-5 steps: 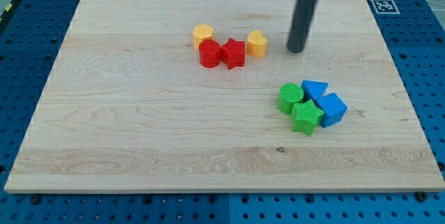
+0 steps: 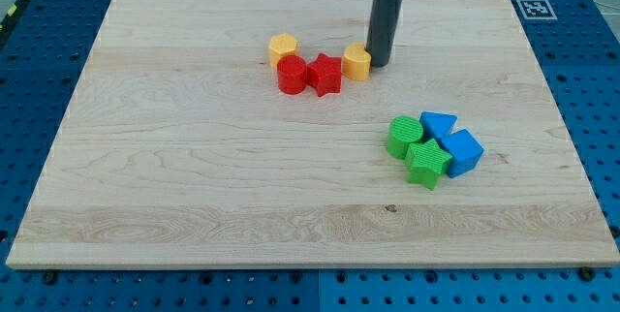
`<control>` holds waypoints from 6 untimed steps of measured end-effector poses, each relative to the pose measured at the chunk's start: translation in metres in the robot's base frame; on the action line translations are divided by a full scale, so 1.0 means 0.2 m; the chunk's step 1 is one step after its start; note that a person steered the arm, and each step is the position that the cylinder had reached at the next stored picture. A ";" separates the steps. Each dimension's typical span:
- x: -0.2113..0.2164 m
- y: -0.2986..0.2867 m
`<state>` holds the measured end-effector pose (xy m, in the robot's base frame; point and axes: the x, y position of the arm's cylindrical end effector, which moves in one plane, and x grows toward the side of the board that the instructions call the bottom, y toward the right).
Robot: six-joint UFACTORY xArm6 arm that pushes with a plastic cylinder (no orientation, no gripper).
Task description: Push the yellow heart to the top of the red star
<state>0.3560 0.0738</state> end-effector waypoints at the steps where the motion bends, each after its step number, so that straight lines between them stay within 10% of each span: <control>1: -0.08 -0.10; 6: 0.06 -0.01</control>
